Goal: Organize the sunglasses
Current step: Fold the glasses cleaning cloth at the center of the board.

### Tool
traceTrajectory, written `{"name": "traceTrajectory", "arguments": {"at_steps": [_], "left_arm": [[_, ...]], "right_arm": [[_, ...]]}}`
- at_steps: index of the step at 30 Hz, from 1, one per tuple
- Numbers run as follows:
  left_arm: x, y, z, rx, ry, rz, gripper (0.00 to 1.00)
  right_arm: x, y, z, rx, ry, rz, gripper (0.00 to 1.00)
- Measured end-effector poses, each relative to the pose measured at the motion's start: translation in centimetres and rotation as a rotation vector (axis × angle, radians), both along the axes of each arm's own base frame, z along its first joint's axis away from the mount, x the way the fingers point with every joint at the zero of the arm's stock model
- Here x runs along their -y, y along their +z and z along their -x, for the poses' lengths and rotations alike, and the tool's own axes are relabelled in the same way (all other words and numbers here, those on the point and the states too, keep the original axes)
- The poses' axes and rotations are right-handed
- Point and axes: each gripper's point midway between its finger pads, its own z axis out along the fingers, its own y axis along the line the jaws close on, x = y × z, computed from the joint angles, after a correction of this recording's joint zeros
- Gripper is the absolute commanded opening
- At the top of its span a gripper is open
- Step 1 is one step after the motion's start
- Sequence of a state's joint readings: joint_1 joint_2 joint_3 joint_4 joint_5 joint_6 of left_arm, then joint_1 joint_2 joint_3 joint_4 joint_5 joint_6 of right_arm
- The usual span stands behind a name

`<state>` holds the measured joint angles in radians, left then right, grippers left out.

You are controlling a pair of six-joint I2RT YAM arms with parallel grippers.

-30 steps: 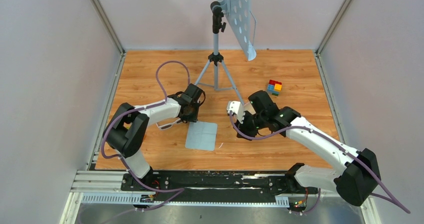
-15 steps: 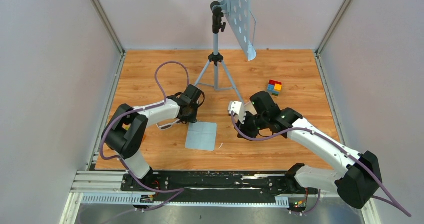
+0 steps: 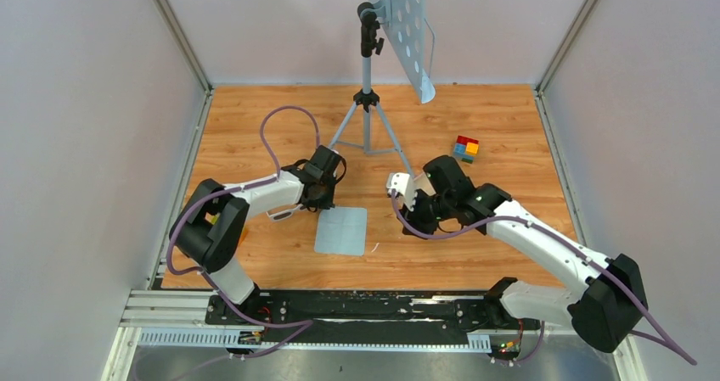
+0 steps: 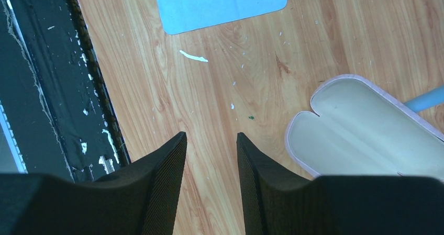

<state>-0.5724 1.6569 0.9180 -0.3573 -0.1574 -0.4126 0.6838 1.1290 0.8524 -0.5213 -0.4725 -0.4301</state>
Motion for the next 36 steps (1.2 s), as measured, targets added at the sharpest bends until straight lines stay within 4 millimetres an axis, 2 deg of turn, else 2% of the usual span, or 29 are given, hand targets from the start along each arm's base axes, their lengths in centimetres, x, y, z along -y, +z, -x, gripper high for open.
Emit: {"name": "traceTrajectory", "arguments": {"at_steps": [7,12,19,22,31,36], "left_arm": [[0.0,0.0,0.3,0.006,0.002,0.016,0.04],[0.0,0.0,0.4,0.013,0.006,0.026,0.00],[0.2,0.1,0.6,0.028,0.018,0.064,0.00],[0.3,0.0,0.6,0.033,0.024,0.094,0.00],[1.1,0.1,0.3,0.033,0.033,0.189,0.00],[1.2,0.1,0.3,0.022,0.038,0.210,0.00]], "right_arm": [[-0.6,-1.6,-0.9,-0.045,0.006,0.047,0.41],[-2.7,-2.5,-3.5,-0.075,0.008,0.070,0.40],[-5.6,-4.5,-7.3,-0.073,0.027,0.087,0.46],[-6.3,-5.3,-7.9,-0.048,0.074,0.081,0.46],[-8.0,-6.0,-9.4,0.130,0.251,0.039,0.45],[-9.4,-7.8,-10.5,0.138,0.288,0.065,0.44]]}}
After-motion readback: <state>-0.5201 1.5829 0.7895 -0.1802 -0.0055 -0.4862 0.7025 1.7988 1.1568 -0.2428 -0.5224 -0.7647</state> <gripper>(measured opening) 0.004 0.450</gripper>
